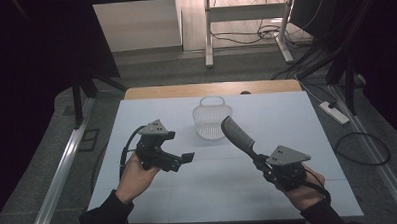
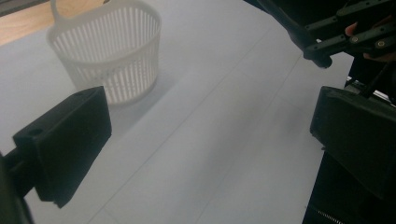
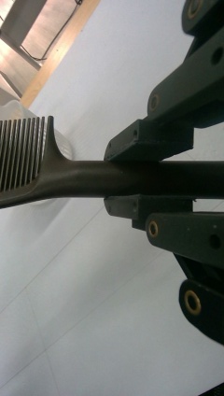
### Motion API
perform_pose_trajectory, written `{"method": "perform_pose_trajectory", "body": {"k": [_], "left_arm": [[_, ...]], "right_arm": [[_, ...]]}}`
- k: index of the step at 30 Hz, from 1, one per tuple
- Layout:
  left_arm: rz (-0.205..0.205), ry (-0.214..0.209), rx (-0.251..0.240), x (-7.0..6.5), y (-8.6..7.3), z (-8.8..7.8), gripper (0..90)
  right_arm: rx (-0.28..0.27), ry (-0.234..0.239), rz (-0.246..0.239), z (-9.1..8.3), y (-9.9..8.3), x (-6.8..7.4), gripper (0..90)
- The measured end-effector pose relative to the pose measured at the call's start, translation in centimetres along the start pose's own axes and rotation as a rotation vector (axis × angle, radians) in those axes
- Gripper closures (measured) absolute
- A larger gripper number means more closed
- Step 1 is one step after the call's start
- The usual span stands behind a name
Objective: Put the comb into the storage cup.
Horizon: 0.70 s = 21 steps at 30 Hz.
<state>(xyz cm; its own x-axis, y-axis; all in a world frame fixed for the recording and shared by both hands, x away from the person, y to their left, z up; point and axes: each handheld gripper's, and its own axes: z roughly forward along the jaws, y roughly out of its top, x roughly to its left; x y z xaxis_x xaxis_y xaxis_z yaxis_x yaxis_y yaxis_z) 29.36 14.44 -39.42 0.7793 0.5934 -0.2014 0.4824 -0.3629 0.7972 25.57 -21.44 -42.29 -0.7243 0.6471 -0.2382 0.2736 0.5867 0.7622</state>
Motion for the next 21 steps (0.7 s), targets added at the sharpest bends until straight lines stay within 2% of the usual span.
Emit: {"method": "perform_pose_trajectory", "body": {"k": [11, 16, 21], "left_arm": [[0.019, -0.028, -0.012, -0.7, 2.3, 1.6, 0.0], [0.019, -0.029, -0.020, -1.3, 2.7, 2.1, 0.0], [0.001, -0.038, -0.030, -1.5, 2.6, 2.5, 0.0]], "right_arm": [[-0.042, -0.006, -0.020, 0.3, 0.8, 0.8, 72.7], [-0.052, -0.003, -0.026, 0.6, 1.1, 1.2, 72.7], [-0.063, -0.001, -0.027, 0.9, 1.3, 1.7, 72.7]]}}
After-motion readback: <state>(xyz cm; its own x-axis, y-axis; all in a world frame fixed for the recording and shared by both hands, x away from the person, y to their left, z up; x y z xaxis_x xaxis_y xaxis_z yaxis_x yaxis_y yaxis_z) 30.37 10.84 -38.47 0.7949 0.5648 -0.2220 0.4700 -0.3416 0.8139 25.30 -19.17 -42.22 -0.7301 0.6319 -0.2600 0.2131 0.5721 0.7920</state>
